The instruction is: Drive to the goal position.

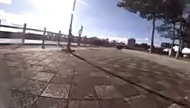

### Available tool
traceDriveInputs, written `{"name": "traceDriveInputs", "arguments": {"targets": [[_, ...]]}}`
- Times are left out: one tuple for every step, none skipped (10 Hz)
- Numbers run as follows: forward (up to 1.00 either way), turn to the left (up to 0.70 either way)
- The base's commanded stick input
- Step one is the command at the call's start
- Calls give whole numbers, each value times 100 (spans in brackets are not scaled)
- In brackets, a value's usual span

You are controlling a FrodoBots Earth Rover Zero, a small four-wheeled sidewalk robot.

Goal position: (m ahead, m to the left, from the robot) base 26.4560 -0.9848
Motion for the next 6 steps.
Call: {"name": "traceDriveInputs", "arguments": {"targets": [[100, 0], [100, 0], [100, 0], [100, 0], [100, 0], [100, 0]]}}
